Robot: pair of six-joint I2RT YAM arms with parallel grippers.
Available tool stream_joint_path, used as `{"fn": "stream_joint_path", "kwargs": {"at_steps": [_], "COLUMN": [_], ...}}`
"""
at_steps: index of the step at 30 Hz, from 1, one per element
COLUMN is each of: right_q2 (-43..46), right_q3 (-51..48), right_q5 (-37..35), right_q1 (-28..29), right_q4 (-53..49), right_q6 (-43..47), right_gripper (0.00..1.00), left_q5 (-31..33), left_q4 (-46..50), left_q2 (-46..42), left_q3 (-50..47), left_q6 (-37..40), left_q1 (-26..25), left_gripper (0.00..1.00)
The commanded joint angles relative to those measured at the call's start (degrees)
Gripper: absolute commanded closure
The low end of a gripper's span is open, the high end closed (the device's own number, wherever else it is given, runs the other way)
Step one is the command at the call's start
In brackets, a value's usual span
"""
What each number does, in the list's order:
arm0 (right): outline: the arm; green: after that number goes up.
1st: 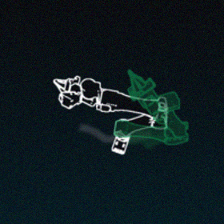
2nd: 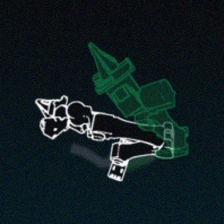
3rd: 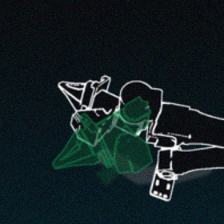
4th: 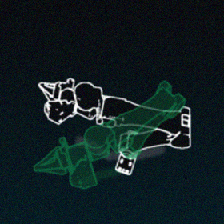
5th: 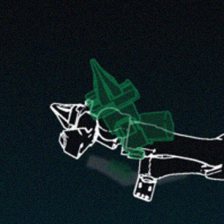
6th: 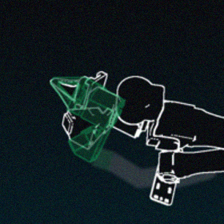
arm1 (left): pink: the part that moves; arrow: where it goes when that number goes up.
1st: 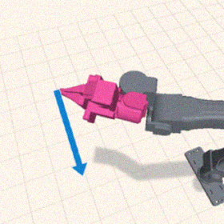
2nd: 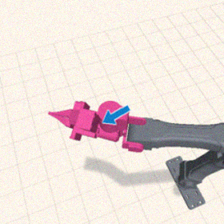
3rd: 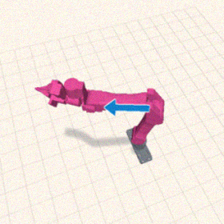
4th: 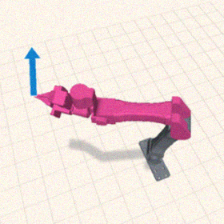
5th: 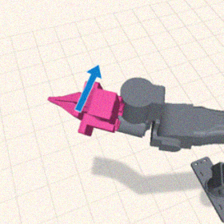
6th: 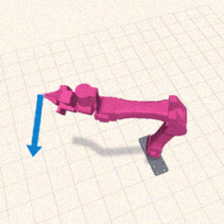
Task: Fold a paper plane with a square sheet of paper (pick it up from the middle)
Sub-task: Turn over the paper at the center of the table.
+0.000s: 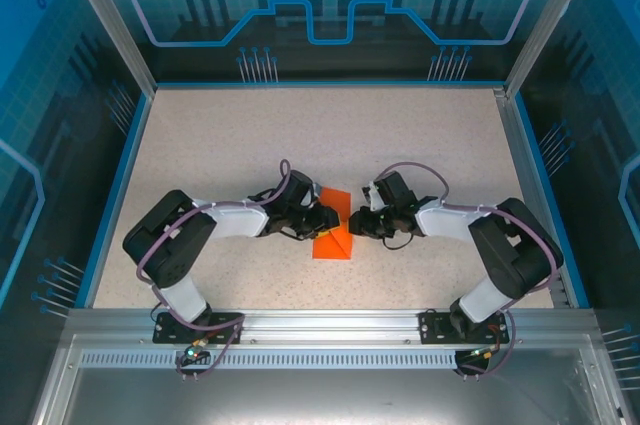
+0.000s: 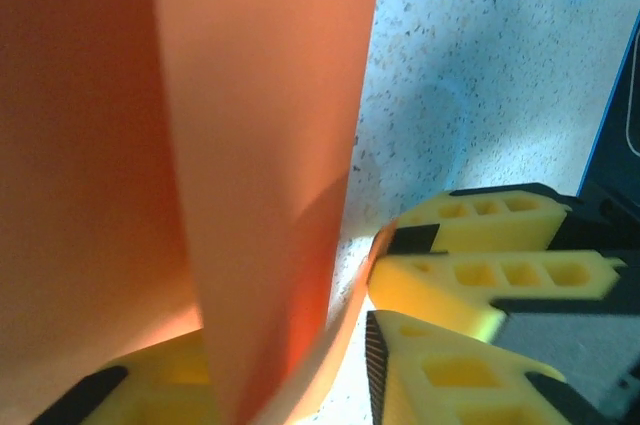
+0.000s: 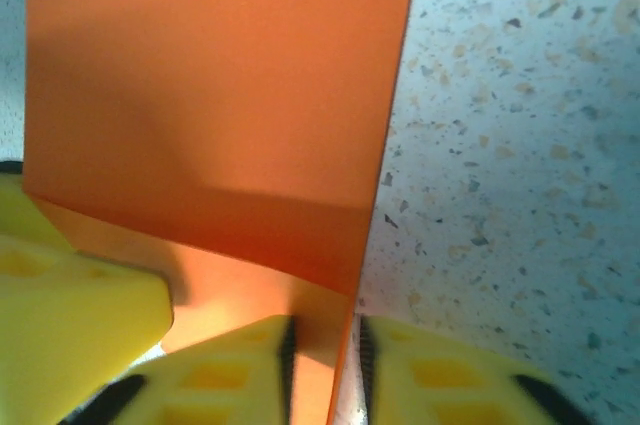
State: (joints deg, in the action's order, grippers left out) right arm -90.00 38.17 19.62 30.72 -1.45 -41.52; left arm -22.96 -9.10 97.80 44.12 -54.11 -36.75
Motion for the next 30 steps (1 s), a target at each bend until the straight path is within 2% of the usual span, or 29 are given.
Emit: {"fn": "stream_joint_path", "kwargs": {"at_steps": [1, 5, 9, 12, 16, 23, 26, 30], "right_q2": [4.6, 10.9, 17.0, 21.3, 26.1, 30.3, 29.8, 29.2], "right_q3": [0.1, 1.3, 2.1, 1.8, -0.3, -1.3, 0.6, 1.8], "right_q5": [-2.4, -9.6, -17.4, -21.2, -23.3, -29.0, -29.6, -28.8], "right_q1": [-1.4, -1.8, -2.0, -2.0, -1.9, -1.8, -2.0, -2.0], "right_q4": [-4.0, -10.5, -15.5, -17.1, -16.1, -17.3, -20.4, -23.4], "right_q6": [0.5, 0.9, 0.0, -1.3, -3.5, -6.1, -6.6, -6.5], "right_gripper": [0.59, 0.38, 0.24, 0.16, 0.02, 0.01, 0.01, 0.01], "left_q5": [0.4, 2.6, 4.6, 7.7, 15.7, 30.8, 40.5, 50.4], "left_q4": [2.0, 3.6, 7.8, 16.1, 32.6, 53.1, 58.2, 60.1], "left_q2": [0.7, -0.3, -3.1, -6.5, -11.8, -17.4, -16.8, -13.6], "left_q3": [1.8, 1.8, 2.6, 5.2, 10.9, 22.6, 26.8, 29.3], "left_q6": [3.6, 7.0, 10.9, 14.8, 20.4, 28.2, 29.9, 30.8], "left_q1": [-0.5, -0.5, -0.5, -0.5, -0.5, -1.0, -2.1, -3.9], "left_gripper": [0.78, 0.89, 0.94, 0.94, 0.94, 0.94, 0.93, 0.93]}}
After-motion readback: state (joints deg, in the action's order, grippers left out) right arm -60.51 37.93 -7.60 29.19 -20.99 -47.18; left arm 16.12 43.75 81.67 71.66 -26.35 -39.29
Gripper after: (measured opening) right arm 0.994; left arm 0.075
